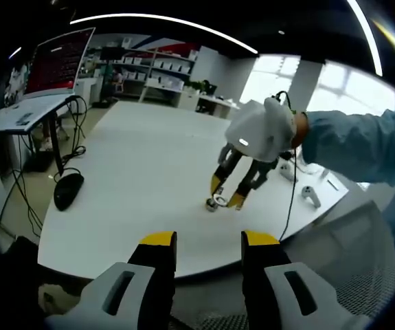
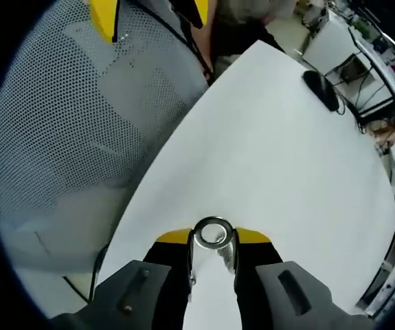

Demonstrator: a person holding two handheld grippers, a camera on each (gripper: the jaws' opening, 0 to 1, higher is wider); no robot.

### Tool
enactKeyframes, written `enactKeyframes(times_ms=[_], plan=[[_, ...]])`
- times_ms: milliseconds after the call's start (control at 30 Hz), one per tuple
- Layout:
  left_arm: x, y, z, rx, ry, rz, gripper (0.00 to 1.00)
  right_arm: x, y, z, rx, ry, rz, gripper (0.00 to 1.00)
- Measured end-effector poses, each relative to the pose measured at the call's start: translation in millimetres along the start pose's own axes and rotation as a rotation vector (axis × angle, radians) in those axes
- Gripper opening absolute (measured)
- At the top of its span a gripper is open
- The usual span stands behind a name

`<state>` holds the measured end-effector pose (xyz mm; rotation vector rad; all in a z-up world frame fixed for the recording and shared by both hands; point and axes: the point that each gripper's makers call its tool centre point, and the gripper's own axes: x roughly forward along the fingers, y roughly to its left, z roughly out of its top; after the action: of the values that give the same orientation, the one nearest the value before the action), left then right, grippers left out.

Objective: Place the washer onto the threaded stud by aligning its center hole with the stud, sliding it down to the base, and recovering from edge contact or off-axis alignment until the washer reaches the visible bottom stop.

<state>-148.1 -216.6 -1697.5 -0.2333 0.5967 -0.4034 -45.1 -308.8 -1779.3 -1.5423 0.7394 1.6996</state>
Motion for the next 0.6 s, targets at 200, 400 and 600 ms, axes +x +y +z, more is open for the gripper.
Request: enactKeyframes(times_ms=[200,400,600], plan=[[0.2,0.2,0.1,-0.001,0.0,0.001,0.36,-3.9,-6.0,-13.8,0.007,0.03,-0.011,0.23],[0.4,0.7,0.4,-0.003,-0.001,0.002,0.36,-6.2,-14.6,-30.1,0.025,0.061,-0.032,0.23],[0.4,1.0,0.6,-0.004,-0.002,0.005,0.36,2.6,-17.7,-39.2,0.047,0.078,-0.029,0.23]])
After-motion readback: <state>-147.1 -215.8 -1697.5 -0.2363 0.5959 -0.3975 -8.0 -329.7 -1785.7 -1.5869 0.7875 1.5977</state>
